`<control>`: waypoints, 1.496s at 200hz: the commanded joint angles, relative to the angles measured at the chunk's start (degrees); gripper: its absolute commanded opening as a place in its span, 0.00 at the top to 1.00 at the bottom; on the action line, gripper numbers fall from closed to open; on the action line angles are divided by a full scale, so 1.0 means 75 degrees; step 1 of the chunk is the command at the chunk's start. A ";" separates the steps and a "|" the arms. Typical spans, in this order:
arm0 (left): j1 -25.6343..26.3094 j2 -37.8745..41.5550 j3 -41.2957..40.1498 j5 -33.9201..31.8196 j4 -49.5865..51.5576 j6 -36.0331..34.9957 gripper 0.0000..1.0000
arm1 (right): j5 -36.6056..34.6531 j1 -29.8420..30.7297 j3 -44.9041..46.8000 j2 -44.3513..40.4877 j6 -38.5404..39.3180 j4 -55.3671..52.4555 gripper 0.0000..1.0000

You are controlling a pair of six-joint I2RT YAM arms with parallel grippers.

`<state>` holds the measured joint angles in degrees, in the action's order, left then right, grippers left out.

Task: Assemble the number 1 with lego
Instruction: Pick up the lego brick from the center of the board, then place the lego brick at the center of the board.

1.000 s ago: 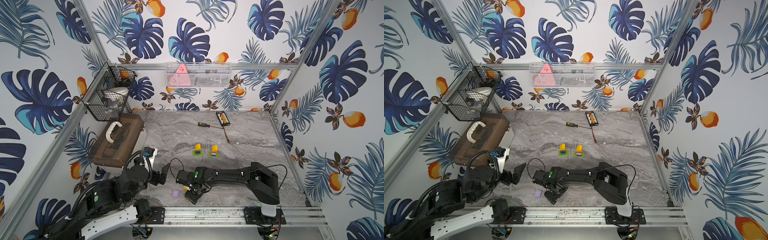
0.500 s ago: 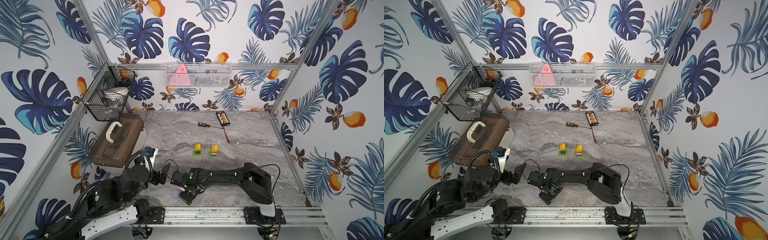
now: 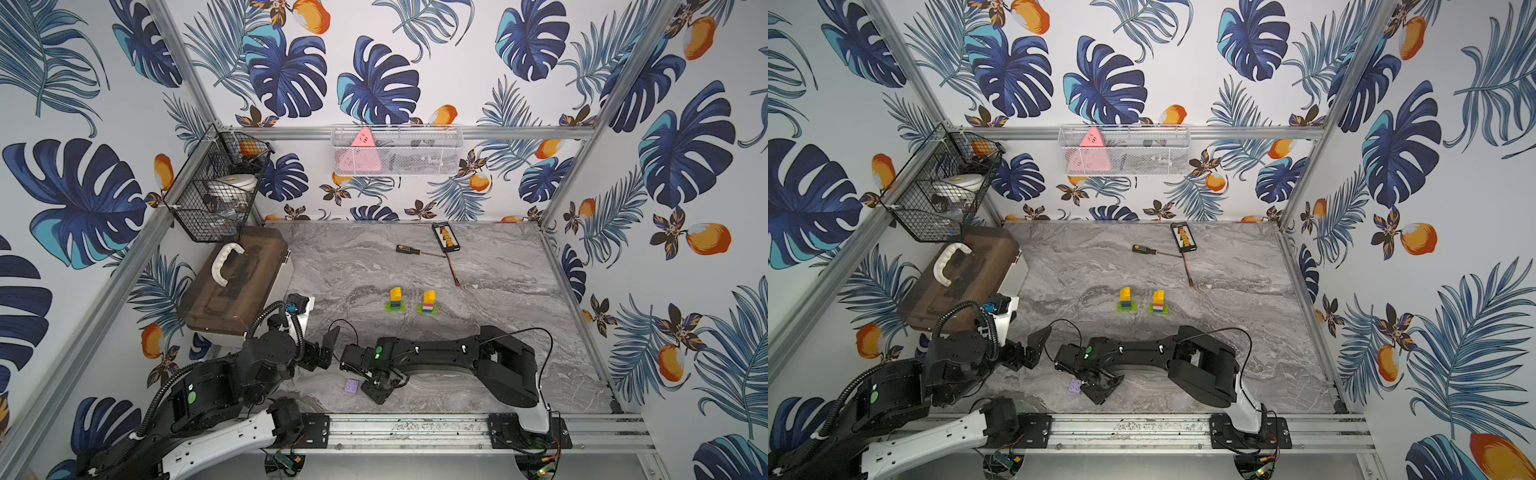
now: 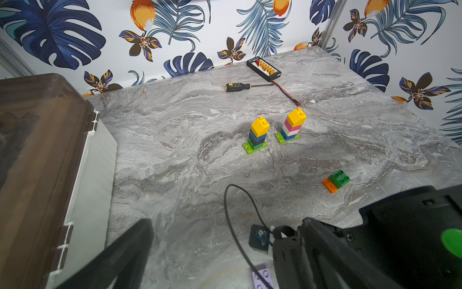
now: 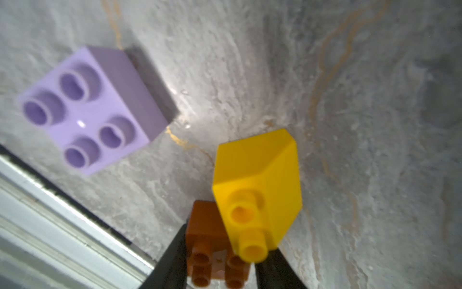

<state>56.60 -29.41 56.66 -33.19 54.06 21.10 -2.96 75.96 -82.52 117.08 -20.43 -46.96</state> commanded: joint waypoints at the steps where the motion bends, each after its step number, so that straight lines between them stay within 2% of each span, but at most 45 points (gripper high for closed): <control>1: -0.0011 0.0013 0.0049 -0.0168 0.0045 0.0155 0.01 | -0.0449 -0.0081 0.0233 -0.0366 -0.0483 -0.0205 0.63; 36: -0.0011 0.0007 0.0046 -0.0146 0.0034 0.0147 0.01 | -0.0276 -0.0507 0.0883 -0.1226 -0.1216 -0.0188 0.69; 69: -0.0013 -0.0067 0.0050 -0.0106 0.0022 0.0134 0.01 | -0.0284 -0.1165 0.1100 -0.2028 -0.2196 -0.0862 0.71; 104: -0.0016 -0.0085 0.0039 -0.0095 0.0010 0.0117 0.01 | -0.0835 -0.1929 0.1416 -0.2895 -0.2942 -0.1655 0.74; 137: -0.0009 -0.0162 0.0038 -0.0042 0.0007 0.0108 0.01 | -0.0845 -0.2787 0.2044 -0.3654 -0.2725 -0.1522 0.74; 168: -0.0012 -0.0210 0.0038 -0.0037 -0.0003 0.0093 0.01 | -0.0832 -0.3492 0.2272 -0.3833 -0.2249 -0.1566 0.75; 195: -0.0014 -0.0235 0.0039 -0.0039 -0.0001 0.0098 0.01 | -0.0683 -0.3504 0.2636 -0.3996 -0.2480 -0.1571 0.76; 215: -0.0010 -0.0228 0.0028 -0.0037 -0.0001 0.0103 0.01 | -0.0982 -0.3565 0.3149 -0.4451 -0.2767 -0.1571 0.75; 241: -0.0023 -0.0267 0.0015 0.0012 -0.0036 0.0080 0.01 | -0.0664 -0.4466 0.3964 -0.4927 -0.2521 -0.0984 0.73; 273: -0.0023 -0.0342 0.0027 0.0054 -0.0027 0.0064 0.01 | -0.0465 -0.5151 0.4163 -0.4391 -0.2250 -0.0347 0.73; 299: -0.0023 -0.0262 0.0025 -0.0001 -0.0013 0.0103 0.01 | -0.0455 -0.5332 0.4285 -0.3826 -0.2119 0.0132 0.73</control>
<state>56.60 -31.79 56.66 -32.53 54.04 21.08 -6.72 36.86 -51.09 85.86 -38.00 -50.72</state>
